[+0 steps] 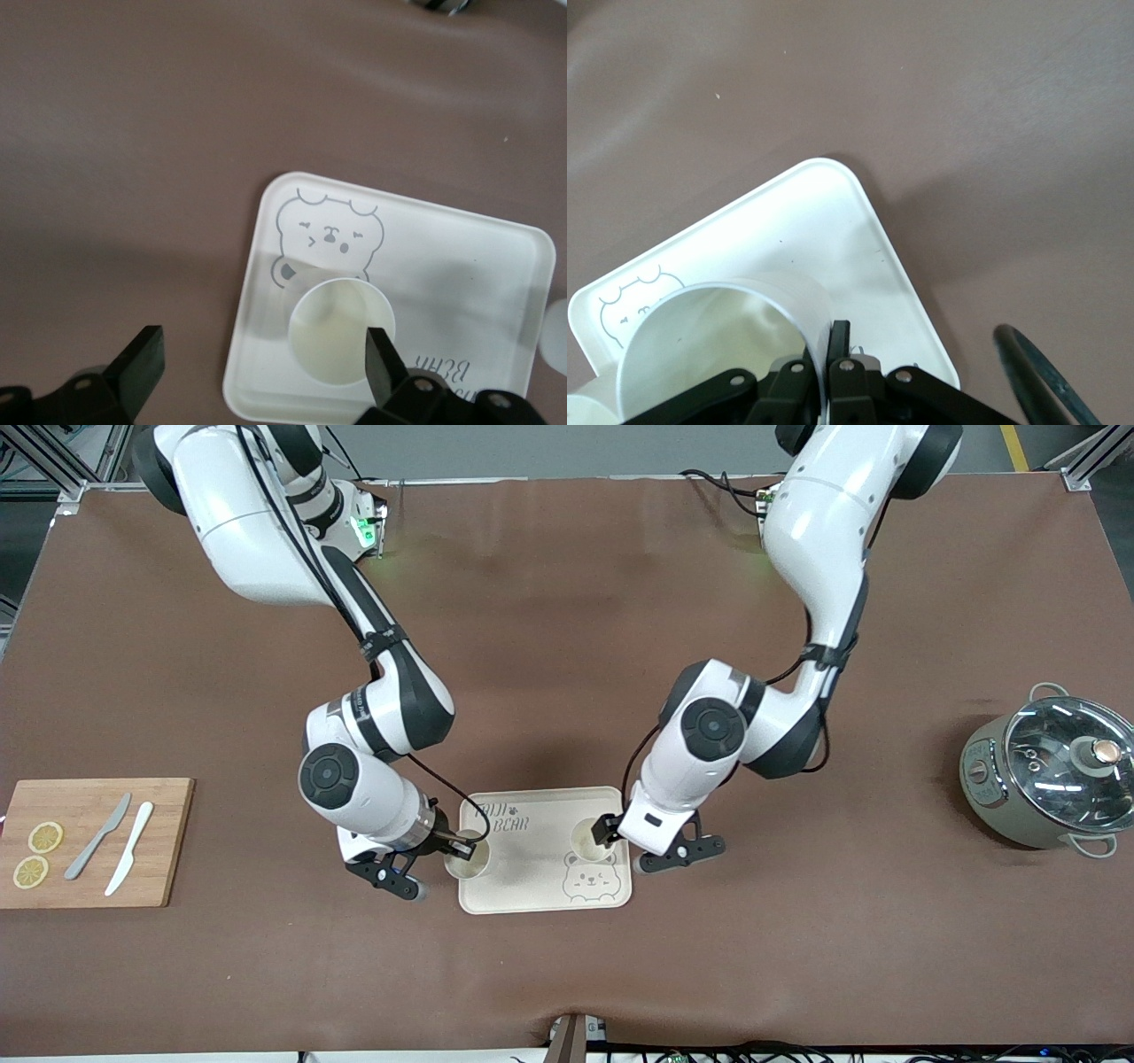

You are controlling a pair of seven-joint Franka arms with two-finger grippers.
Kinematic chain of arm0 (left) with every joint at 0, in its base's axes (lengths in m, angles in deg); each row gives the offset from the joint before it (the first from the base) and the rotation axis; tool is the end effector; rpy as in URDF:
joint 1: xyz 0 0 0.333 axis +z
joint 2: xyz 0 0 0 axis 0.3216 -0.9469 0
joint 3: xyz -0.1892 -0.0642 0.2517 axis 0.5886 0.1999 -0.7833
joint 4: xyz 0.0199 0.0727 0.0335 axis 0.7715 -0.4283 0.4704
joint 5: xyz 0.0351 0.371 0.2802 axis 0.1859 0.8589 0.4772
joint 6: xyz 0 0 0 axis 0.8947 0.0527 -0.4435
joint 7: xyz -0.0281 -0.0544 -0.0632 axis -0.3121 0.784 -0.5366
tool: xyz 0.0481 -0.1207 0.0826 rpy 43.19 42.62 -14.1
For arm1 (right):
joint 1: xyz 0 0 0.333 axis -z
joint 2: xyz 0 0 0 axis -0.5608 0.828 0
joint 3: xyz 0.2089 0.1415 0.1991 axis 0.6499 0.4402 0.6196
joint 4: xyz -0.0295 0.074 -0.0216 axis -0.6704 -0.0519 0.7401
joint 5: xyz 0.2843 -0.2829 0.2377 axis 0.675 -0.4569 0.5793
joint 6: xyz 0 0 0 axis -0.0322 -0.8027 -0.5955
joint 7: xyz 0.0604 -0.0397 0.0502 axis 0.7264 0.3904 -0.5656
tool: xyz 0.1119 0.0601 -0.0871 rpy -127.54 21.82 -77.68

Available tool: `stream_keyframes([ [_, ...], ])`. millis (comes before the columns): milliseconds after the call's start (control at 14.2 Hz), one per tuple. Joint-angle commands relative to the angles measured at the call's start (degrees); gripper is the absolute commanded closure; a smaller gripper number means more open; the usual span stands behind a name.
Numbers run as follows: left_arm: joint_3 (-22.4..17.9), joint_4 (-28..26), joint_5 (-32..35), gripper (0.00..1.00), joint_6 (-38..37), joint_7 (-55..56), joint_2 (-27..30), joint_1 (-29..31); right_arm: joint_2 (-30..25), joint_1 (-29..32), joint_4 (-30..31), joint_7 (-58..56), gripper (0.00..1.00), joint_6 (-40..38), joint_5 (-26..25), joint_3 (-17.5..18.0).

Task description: Place white IKEA cup upright on tray with both arms

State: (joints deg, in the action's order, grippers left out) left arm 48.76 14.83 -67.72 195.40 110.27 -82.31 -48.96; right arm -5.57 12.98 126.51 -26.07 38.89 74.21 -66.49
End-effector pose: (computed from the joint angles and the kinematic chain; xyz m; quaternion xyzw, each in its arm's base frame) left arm 0.7386 -0.4315 0.2679 0.9852 0.1257 0.0689 0.0937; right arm 0.7624 0.3537 0.2068 -0.9722 0.2095 -0.0222 0.1019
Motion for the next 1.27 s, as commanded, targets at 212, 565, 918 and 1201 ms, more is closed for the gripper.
stream_keyframes([
  [212, -1.2, -1.5, 0.4, 0.00, -7.4, -7.3, 6.5, 4.4, 0.6, -1.2, 4.5, 2.0, 1.00, 6.7, -3.7, -0.7],
  [565, -1.2, -2.8, 0.5, 0.00, -15.1, -15.0, 11.5, 8.9, 1.5, -2.2, 5.2, 2.2, 1.00, 8.6, -4.0, -0.7],
  [918, -1.3, -4.3, 1.3, 0.00, -24.2, -22.2, 16.3, 13.3, 1.8, -2.3, 6.0, 2.7, 1.00, 10.4, -4.0, -0.7],
  [1201, -1.2, -9.4, 2.1, 0.00, -24.7, -28.1, 21.8, 17.5, 2.3, -2.7, 6.0, 2.9, 1.00, 11.0, -4.0, -0.8],
])
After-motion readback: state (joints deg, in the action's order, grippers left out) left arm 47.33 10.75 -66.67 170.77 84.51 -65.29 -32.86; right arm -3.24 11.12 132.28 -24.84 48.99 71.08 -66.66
